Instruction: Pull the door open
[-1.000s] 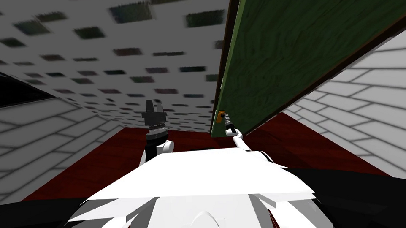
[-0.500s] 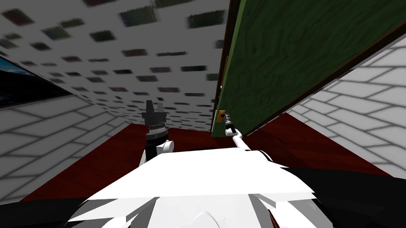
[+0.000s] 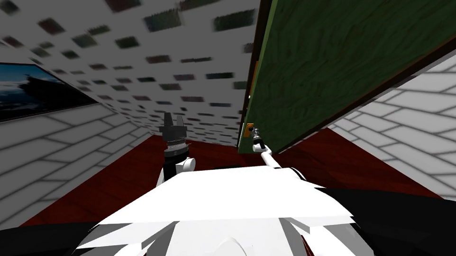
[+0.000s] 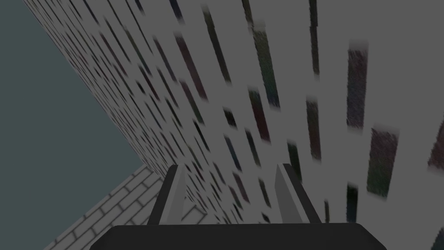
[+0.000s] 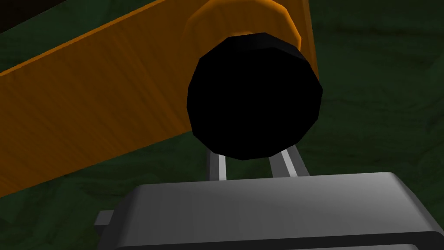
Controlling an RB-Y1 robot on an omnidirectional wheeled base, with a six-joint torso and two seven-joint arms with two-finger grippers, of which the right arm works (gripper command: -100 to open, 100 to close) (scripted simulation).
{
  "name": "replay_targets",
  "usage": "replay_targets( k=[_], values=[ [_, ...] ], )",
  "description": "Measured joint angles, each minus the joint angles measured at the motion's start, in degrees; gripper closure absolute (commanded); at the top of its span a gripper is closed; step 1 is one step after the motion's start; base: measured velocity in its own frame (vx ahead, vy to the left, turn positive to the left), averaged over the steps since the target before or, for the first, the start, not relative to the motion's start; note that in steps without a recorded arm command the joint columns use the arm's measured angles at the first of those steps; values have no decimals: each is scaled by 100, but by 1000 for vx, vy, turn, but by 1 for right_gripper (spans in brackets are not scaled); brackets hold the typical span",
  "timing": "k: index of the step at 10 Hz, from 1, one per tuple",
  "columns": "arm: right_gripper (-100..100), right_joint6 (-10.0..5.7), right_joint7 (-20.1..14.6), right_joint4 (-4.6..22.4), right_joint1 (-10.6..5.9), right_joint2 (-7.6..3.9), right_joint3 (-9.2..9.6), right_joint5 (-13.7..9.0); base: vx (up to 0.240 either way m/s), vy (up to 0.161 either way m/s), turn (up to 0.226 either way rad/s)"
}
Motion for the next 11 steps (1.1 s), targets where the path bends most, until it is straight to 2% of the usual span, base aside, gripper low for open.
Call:
replay_targets(
  k=[2, 3, 4, 7, 8, 11],
  values=[
    [100, 31, -261, 23, -15, -2, 28, -201, -53, -26, 76],
    [100, 68, -383, -46, 27, 5, 33, -328, -42, -21, 59],
    [100, 21, -508, 89, -43, -12, 62, -395, -55, -34, 111],
    [100, -12, -894, 160, -75, -20, 106, -709, -61, -36, 98],
    [100, 27, -1051, 95, -40, -31, 123, -877, -72, -38, 47],
    [100, 25, -1449, 239, -143, -25, 177, -1142, -58, -29, 88]
  ],
)
